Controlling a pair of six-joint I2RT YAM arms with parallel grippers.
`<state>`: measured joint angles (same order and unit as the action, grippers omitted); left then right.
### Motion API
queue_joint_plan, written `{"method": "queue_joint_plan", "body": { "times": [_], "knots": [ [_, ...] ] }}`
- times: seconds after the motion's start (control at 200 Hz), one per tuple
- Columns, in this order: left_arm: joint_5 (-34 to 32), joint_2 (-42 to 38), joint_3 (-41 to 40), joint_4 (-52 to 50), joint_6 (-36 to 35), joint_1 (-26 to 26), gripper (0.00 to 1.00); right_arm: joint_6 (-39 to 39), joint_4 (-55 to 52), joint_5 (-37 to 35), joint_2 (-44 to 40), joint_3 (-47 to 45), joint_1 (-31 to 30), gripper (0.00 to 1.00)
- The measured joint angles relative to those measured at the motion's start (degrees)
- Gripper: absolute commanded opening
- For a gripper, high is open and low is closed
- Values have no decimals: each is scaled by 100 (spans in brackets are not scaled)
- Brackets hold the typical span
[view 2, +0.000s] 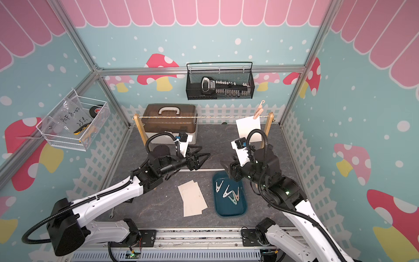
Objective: Remove the postcards from the strings
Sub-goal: Pinch the postcard on the clothesline.
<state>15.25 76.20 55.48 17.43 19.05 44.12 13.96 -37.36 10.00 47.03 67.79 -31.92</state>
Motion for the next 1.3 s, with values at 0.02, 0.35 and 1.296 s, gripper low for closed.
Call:
{"method": "queue_joint_plan", "body": {
  "times": [0.02, 0.35, 1.296],
  "knots": [
    [4, 111, 68, 142, -2, 33, 77, -105, -74, -13, 15, 155, 50, 60],
    [7, 1735, 1318, 1543, -240, 409, 77, -1117, -680, 1471, 1322, 2411, 2500, 61],
    [603, 3825, 3316, 2081, -632, 660, 12, -881, 697, 6078, 2723, 3694, 5904, 69]
  ]
}}
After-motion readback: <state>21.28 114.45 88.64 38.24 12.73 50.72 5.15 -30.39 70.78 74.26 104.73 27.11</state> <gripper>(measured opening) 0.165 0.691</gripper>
